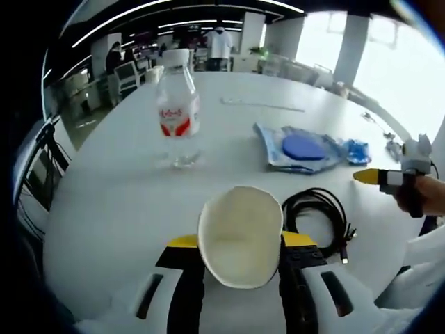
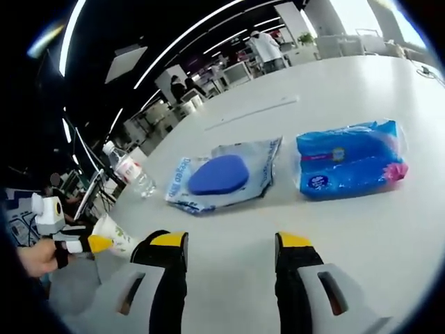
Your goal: Arrange the tabletop items into an orderly group along one side of the table until the central work area is clear of visible clutter.
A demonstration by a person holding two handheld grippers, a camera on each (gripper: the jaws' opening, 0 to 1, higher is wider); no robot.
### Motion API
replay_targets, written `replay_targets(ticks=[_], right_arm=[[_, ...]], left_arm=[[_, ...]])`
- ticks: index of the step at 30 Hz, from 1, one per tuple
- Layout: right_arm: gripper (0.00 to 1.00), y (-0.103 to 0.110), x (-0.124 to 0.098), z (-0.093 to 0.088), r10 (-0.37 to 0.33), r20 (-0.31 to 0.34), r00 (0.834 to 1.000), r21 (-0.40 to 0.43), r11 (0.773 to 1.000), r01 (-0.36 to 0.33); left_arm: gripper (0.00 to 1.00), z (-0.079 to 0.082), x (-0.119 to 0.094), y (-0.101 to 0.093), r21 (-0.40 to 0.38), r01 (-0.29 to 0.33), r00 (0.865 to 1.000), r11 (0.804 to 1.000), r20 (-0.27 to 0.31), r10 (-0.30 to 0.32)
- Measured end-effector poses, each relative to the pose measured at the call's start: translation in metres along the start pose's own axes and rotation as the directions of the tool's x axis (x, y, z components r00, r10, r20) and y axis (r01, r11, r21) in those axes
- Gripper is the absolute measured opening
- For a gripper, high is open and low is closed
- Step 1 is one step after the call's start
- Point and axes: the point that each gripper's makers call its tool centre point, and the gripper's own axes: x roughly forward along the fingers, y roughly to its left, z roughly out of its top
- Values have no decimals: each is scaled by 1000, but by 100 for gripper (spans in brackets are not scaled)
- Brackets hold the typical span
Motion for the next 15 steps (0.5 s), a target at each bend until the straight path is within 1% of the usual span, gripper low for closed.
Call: replay_targets(ticks=[4,15], right_arm=[[47,-2,-1,0,-5,4,1000,6,1000,5],[47,-5,-4,0,-11,12,1000,15,1000,11]], left_arm=[[35,6,0,2,-8,-7,1000,1000,16,7],[33,34,0,4,-39,-28,996,999,81,31]])
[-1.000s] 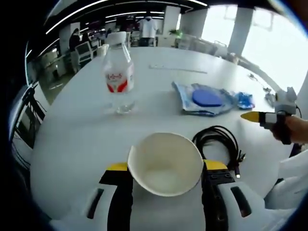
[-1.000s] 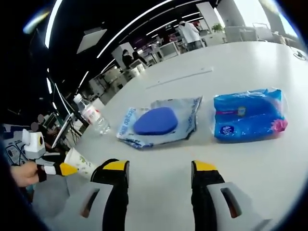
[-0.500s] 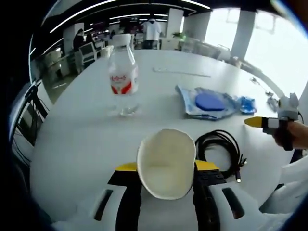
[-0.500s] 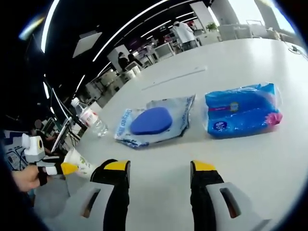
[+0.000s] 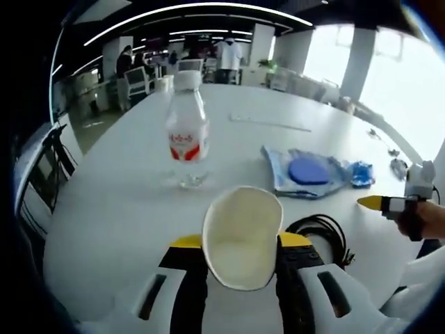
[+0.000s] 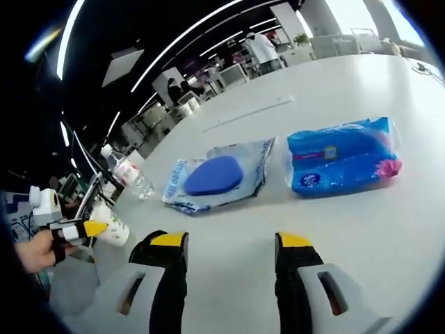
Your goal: Arrange the tabletop items into an orderly group along one side of the table until the central work area is clear of visible clutter.
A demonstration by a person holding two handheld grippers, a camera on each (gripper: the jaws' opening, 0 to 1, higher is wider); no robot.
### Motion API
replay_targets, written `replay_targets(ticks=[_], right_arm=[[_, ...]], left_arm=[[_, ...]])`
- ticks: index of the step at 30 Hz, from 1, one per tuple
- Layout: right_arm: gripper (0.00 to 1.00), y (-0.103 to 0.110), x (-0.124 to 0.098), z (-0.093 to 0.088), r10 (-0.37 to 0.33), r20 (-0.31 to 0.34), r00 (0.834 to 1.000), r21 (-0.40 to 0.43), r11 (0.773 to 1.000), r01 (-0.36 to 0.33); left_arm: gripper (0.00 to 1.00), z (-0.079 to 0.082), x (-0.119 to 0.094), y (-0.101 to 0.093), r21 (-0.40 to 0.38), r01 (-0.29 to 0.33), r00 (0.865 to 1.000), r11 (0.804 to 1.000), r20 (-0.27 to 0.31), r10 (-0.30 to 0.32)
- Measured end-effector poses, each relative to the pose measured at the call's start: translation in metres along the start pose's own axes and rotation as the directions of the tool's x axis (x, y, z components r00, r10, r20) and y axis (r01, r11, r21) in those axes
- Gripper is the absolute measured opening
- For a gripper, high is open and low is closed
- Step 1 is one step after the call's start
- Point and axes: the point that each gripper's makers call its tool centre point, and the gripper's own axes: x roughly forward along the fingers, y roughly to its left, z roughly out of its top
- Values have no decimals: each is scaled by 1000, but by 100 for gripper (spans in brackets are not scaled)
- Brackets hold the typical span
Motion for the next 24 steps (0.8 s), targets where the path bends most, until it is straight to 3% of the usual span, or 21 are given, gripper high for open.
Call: replay_targets(ticks=[11,24], right_arm=[[47,-4,-4,-2,-12,5,1000,10,1000,12],[47,-9,-15,1,-22,44,999,27,999,21]], left_arm=[[32,33,16,-6,1,-3,998,1000,56,3],[33,63,42,-19,12,16,998,1000,67,-17]])
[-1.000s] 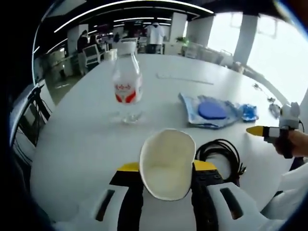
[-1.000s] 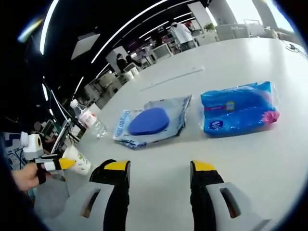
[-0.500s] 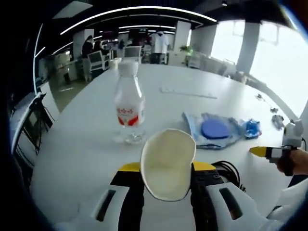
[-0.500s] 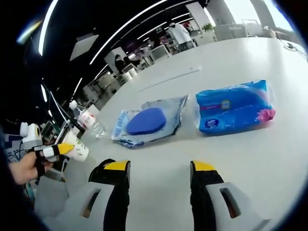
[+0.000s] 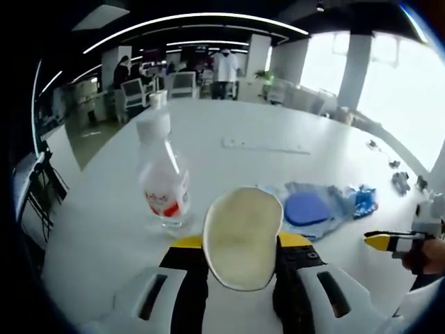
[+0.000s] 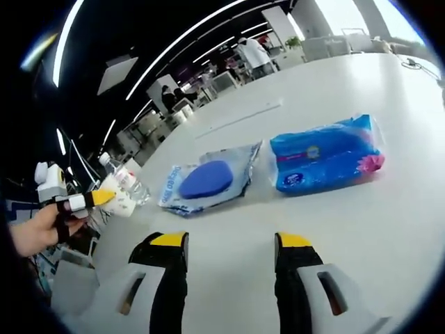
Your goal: Arrange the tabletop items into an orderly group along one side of the table until the central work area is clear of visible clutter.
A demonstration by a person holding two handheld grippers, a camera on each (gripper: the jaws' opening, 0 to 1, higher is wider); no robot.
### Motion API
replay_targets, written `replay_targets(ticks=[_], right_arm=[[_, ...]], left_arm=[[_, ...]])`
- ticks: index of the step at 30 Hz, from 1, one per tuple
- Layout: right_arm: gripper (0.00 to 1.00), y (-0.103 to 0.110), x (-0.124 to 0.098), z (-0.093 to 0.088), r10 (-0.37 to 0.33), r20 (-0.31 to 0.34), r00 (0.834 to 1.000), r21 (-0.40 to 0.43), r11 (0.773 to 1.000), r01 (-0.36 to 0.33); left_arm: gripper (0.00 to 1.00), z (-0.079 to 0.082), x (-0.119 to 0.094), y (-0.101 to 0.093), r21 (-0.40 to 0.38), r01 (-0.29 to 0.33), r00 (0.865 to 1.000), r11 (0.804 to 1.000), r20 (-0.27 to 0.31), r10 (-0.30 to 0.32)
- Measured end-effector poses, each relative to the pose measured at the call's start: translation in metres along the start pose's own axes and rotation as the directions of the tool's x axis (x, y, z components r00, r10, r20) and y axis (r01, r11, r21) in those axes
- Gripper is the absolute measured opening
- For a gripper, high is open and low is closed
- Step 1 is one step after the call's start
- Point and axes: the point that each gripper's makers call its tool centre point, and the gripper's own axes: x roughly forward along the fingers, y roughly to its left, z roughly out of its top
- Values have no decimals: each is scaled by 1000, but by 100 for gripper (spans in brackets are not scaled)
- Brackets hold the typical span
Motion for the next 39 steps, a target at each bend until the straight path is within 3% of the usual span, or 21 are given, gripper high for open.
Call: replay_targets(ticks=[3,14,22,30,33,39], right_arm=[[47,4,-2,0,12,6,1000,-49,999,-12],[47,-4,-10,-2,-3,19,1000,-30,1000,4],[47,-4,-16,-4,-2,24,1000,-29,1000,3],[47,-6,-19,-5,-10,28,1000,-22,1000,11],[47,-6,-19,-5,-10,31,999,-21,1000,11],[47,-6,-20,-6,-10,28,1000,-23,1000,10]], left_arm=[[33,7,7,0,-2,-4,1000,1000,0,4],[33,22,31,-2,11,-11,1000,1000,-7,11],[33,17,41,3,-50,-28,999,998,-26,27],[33,14,50,-1,-57,-34,999,998,-36,32],[33,13,52,-1,1,-42,998,999,-46,42],[33,14,55,-2,-29,-42,998,999,-52,40]])
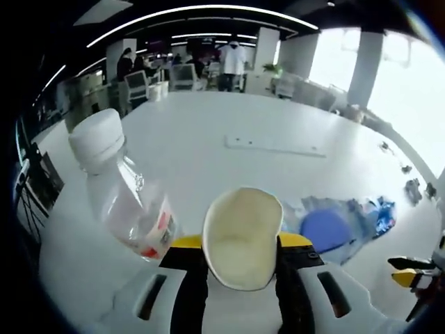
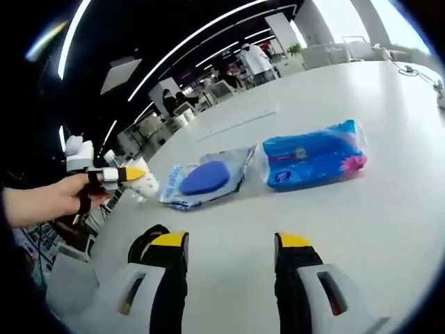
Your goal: Arrange the tabletop items into an orderly group along one side of the table until the central work area is clear of visible clutter.
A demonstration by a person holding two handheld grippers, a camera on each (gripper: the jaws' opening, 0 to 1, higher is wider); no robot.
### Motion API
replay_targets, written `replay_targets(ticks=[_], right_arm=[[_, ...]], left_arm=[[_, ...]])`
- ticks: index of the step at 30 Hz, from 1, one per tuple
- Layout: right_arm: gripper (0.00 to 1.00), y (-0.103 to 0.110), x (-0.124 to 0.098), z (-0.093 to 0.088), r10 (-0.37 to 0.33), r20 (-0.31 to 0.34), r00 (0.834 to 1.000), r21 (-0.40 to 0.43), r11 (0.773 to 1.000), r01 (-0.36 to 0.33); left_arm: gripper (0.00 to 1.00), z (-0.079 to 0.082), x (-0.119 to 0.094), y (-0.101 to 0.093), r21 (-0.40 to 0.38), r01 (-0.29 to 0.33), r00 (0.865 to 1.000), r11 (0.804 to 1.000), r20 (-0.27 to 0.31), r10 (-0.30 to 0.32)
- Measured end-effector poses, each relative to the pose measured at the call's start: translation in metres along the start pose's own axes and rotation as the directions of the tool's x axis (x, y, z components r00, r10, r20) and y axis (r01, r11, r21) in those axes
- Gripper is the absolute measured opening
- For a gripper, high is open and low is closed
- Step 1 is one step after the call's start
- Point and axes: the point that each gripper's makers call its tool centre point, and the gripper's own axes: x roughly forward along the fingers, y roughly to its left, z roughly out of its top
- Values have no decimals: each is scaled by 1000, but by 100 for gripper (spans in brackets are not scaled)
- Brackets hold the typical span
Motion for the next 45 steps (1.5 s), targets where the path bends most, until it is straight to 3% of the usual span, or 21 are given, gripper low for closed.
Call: replay_targets(ticks=[29,45], right_arm=[[47,0,-1,-4,-1,-9,1000,9,1000,1],[47,4,2,-10,7,-25,1000,8,1000,-7]], left_arm=[[34,-6,17,0,-40,4,1000,999,-25,-5],[36,-11,21,2,-20,-2,999,1000,-38,1]])
